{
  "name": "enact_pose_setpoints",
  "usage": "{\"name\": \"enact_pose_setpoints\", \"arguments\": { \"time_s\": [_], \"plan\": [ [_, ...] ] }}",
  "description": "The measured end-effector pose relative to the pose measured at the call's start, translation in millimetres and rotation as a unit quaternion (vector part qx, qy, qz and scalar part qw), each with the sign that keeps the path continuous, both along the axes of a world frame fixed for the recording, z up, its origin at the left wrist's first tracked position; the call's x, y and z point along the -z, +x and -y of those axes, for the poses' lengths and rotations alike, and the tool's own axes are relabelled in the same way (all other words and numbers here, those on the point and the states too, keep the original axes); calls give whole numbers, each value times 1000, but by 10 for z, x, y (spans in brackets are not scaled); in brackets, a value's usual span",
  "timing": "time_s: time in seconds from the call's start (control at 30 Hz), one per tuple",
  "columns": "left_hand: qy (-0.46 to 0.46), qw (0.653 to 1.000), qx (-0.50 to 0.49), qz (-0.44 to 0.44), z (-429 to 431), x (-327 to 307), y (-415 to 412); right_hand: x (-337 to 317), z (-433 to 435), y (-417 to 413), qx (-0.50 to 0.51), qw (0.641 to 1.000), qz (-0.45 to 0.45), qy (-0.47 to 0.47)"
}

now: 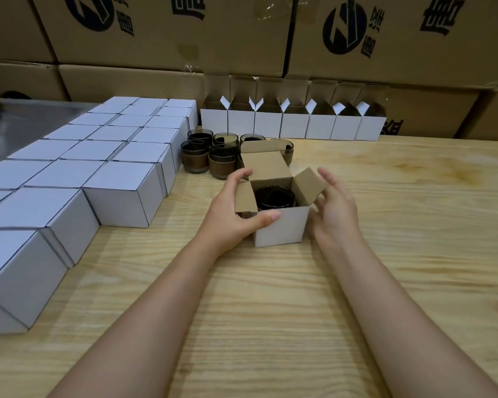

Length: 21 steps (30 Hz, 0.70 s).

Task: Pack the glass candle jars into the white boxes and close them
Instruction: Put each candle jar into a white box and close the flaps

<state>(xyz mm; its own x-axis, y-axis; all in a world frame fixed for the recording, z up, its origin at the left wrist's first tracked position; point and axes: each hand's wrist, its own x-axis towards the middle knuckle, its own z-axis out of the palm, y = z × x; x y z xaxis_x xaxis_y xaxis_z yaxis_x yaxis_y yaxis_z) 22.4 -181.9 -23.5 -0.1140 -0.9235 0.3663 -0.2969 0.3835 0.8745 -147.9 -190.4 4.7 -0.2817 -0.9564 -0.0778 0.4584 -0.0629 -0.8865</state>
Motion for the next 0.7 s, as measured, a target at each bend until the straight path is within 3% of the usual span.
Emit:
{"name": "enact_pose_setpoints", "arguments": {
  "time_s": [0.1,0.33,0.43,0.7],
  "plan": [
    [-7,1000,4,-5,-6,-6,-4,113,-67,82,-104,994,1,-15],
    [-15,998,5,-60,4,13,-11,150,4,117,-95,986,-125,-57],
    [1,997,3,-83,17,13,-30,166,36,132,-83,989,-105,-66],
    [2,998,39,-47,9,-15,-23,165,33,94,-136,984,-61,-96]
  ]
}}
